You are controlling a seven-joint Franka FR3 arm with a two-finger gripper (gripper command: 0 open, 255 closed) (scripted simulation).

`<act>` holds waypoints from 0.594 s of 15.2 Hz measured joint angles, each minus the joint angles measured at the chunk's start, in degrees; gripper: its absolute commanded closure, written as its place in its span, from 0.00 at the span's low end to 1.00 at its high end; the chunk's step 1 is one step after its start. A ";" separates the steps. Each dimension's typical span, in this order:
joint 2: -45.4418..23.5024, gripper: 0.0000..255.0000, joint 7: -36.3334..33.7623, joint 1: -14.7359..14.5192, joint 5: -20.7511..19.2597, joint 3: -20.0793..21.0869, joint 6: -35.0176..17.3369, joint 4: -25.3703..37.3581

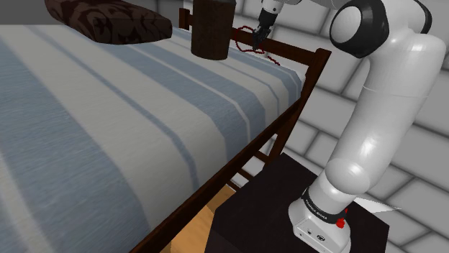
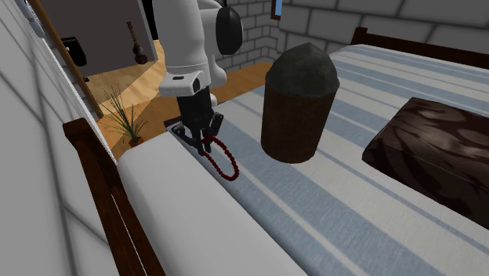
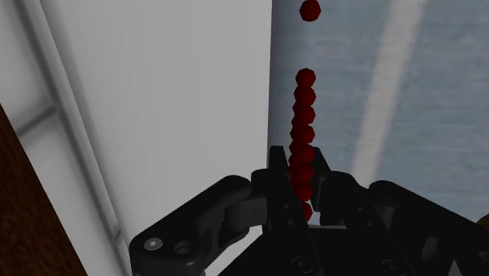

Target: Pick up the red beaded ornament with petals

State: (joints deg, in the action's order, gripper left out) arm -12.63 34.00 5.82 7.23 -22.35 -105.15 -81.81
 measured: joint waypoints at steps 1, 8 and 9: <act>-0.13 1.00 -0.03 0.03 0.03 0.00 0.38 0.49; -1.91 1.00 0.10 0.93 0.76 -0.18 6.23 8.01; -1.97 1.00 0.11 1.03 0.80 -0.22 7.10 8.92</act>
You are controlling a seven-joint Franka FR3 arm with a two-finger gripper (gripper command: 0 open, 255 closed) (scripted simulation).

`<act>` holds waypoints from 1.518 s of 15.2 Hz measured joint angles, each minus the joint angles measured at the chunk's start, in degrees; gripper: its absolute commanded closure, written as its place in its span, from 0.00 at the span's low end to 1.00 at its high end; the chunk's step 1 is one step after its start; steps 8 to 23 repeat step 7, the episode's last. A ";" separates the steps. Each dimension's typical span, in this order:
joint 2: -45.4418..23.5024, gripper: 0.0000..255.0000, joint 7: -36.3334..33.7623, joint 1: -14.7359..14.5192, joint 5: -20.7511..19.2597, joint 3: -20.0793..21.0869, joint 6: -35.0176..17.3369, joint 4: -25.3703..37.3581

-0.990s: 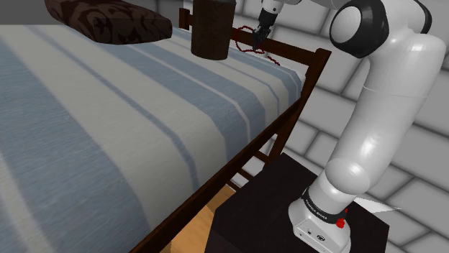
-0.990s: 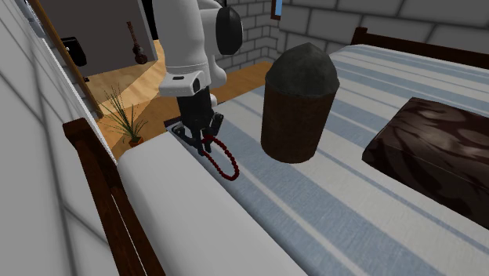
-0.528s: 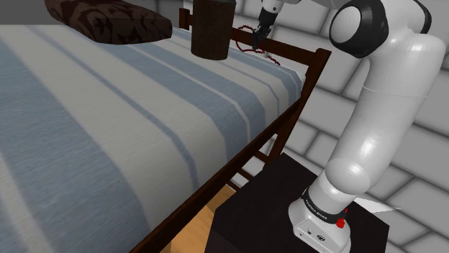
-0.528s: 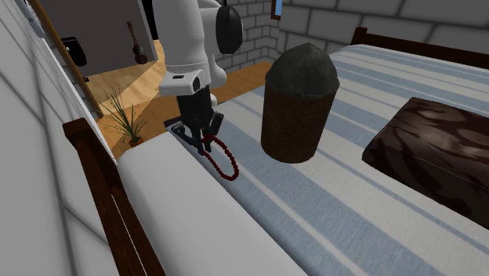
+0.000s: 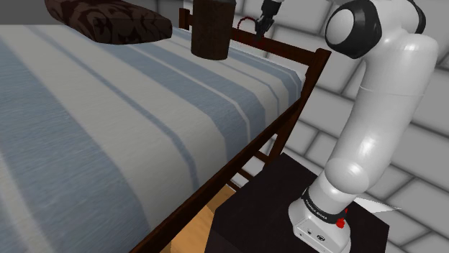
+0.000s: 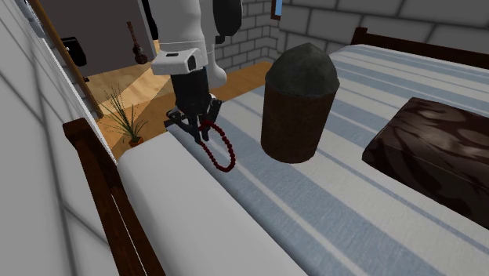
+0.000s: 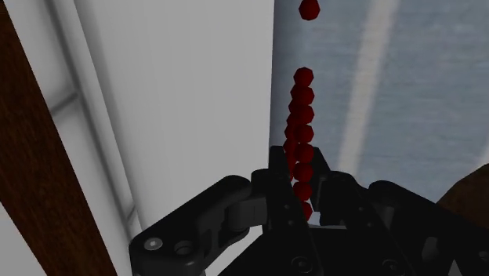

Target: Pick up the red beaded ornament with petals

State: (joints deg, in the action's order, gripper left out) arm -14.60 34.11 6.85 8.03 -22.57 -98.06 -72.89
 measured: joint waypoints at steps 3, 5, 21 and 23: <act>-1.34 1.00 0.04 0.59 0.56 -0.05 3.00 4.27; -2.52 1.00 0.09 1.14 1.07 -0.08 5.22 7.61; -3.32 1.00 0.02 1.47 1.40 -0.07 6.76 9.92; -3.32 1.00 0.02 1.47 1.40 -0.07 6.76 9.92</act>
